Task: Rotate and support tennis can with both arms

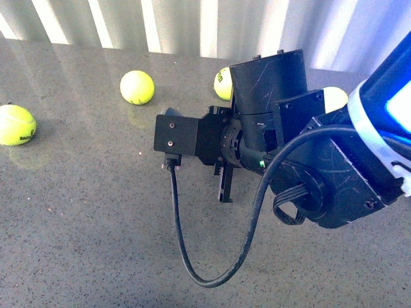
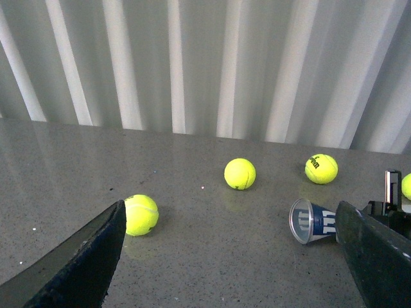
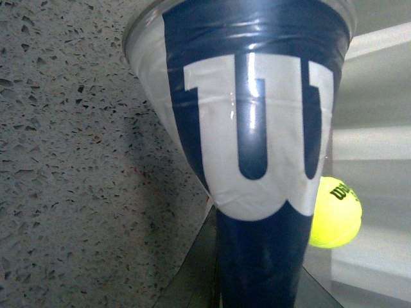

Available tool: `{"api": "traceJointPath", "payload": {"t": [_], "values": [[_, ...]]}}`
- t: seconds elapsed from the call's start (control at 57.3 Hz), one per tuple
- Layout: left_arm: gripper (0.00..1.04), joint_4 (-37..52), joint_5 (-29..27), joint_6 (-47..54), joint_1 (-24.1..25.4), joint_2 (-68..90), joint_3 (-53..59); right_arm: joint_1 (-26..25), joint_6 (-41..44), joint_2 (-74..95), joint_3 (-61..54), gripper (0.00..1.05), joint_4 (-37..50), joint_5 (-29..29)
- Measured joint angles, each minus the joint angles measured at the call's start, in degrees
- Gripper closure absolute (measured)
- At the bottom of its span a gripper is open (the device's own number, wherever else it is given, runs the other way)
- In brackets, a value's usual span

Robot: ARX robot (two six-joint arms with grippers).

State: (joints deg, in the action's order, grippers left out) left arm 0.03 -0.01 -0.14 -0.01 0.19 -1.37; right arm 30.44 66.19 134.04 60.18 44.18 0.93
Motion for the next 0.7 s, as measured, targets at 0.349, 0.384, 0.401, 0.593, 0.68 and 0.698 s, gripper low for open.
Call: {"api": "traceJointPath", "payload": {"t": [0.349, 0.384, 0.401, 0.593, 0.68, 0.698], "values": [[0.07, 0.00, 0.00, 0.00, 0.00, 0.00, 0.00, 0.15, 0.46, 1.79, 0.04, 0.99, 0.72, -0.22], [0.07, 0.00, 0.00, 0.00, 0.00, 0.00, -0.02, -0.02, 0.96, 2.14, 0.02, 0.99, 1.60, -0.63], [0.07, 0.00, 0.00, 0.00, 0.00, 0.00, 0.00, -0.11, 1.22, 2.32, 0.00, 0.99, 1.81, -0.72], [0.07, 0.00, 0.00, 0.00, 0.00, 0.00, 0.00, -0.61, 1.49, 2.47, -0.04, 0.99, 2.05, -0.92], [0.07, 0.00, 0.00, 0.00, 0.00, 0.00, 0.00, -0.61, 1.38, 2.47, -0.04, 0.99, 2.10, -1.44], [0.07, 0.00, 0.00, 0.00, 0.00, 0.00, 0.00, -0.61, 1.25, 2.47, -0.04, 0.99, 2.10, -1.62]]}}
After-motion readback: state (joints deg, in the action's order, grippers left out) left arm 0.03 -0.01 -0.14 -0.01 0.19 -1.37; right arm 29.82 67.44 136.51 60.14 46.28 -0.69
